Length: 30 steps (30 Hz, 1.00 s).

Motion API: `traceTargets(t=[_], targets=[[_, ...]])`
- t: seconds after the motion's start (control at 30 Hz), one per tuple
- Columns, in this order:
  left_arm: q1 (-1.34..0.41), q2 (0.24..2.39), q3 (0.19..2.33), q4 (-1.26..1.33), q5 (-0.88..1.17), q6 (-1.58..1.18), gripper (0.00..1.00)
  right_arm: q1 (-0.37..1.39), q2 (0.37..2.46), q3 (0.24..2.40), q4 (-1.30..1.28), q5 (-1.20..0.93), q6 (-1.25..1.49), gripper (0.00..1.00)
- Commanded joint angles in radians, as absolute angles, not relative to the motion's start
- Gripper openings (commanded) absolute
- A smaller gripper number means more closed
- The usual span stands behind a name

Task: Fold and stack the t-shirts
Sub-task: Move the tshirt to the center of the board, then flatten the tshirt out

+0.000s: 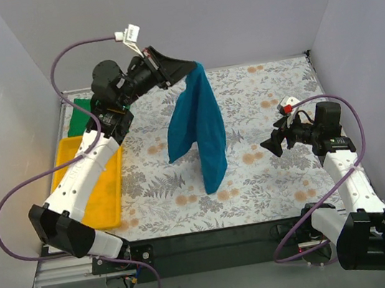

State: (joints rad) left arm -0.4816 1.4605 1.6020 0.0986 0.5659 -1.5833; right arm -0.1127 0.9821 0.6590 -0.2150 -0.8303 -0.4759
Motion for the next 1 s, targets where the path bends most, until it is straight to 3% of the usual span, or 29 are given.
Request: traceTargets(t=[0.0, 0.13, 0.17, 0.2, 0.23, 0.4, 0.43, 0.47, 0.6, 0.7, 0.97], targets=[[-0.535, 1.462, 1.476, 0.057, 0.565, -1.516, 0.00, -0.114, 0.985, 0.676, -0.216, -0.816, -0.492, 0.98], [-0.624, 1.505, 1.286, 0.014, 0.543, -1.392, 0.00, -0.114, 0.985, 0.675, -0.216, -0.798, -0.499, 0.98], [-0.677, 1.523, 1.246, 0.012, 0.543, -1.369, 0.04, -0.115, 0.986, 0.672, -0.215, -0.793, -0.500, 0.98], [-0.705, 1.570, 1.208, -0.021, 0.529, -1.346, 0.15, -0.115, 0.988, 0.670, -0.216, -0.789, -0.506, 0.98], [-0.736, 1.597, 1.201, -0.061, 0.449, -1.304, 0.45, -0.115, 0.989, 0.667, -0.215, -0.772, -0.509, 0.98], [-0.879, 1.570, 1.183, -0.225, -0.041, -1.082, 0.61, -0.120, 0.989, 0.644, -0.216, -0.755, -0.543, 0.98], [-0.879, 1.537, 1.158, -0.229, -0.105, -1.072, 0.66, -0.120, 0.988, 0.640, -0.219, -0.779, -0.551, 0.98], [-0.879, 1.461, 1.144, -0.227, -0.194, -1.053, 0.78, -0.120, 0.986, 0.632, -0.221, -0.799, -0.560, 0.98], [-0.868, 1.274, 1.056, -0.216, -0.300, -0.924, 0.95, -0.107, 1.020, 0.664, -0.323, -0.955, -0.662, 0.98], [-0.851, 1.128, 0.925, -0.195, -0.340, -0.878, 0.98, -0.033, 1.055, 0.718, -0.461, -0.974, -0.763, 0.98], [-0.838, 0.820, 0.641, -0.195, -0.459, -0.845, 0.98, 0.271, 1.127, 0.914, -0.716, -0.717, -0.977, 0.98]])
